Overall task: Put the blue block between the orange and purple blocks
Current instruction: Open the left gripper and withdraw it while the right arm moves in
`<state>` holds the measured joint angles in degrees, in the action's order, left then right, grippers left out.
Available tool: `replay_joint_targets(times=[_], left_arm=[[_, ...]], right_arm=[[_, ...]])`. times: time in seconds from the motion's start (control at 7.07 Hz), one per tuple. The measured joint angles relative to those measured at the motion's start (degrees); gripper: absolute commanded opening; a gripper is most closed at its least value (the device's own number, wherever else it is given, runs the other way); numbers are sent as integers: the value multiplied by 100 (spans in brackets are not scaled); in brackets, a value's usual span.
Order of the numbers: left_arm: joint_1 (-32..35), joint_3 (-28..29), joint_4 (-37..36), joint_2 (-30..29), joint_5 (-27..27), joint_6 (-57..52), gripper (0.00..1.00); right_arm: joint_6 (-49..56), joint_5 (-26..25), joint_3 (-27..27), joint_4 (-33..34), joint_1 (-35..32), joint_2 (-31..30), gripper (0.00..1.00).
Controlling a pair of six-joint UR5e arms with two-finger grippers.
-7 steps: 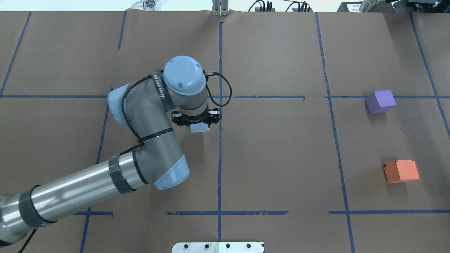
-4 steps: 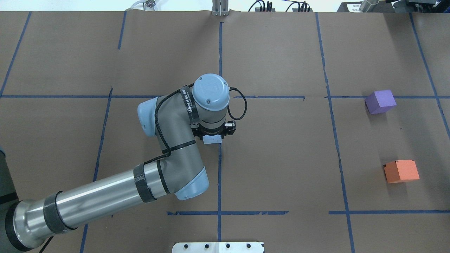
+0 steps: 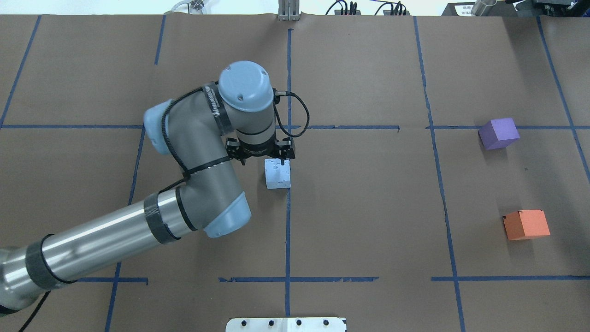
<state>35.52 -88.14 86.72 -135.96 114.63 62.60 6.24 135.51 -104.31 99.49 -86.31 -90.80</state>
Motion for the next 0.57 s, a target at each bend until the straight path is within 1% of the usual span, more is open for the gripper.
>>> replay_joint_targets(times=[0.14, 0.28, 0.57], left_arm=[[436, -435, -281, 421, 225, -744, 100], [959, -760, -564, 823, 470, -1622, 100], [2124, -1057, -748, 1707, 1058, -3455, 100]], right_arm=[[-692, 11, -203, 0, 364, 176, 100], [-1568, 5, -378, 0, 833, 484, 100], [-3323, -125, -498, 0, 1886, 1400, 100]])
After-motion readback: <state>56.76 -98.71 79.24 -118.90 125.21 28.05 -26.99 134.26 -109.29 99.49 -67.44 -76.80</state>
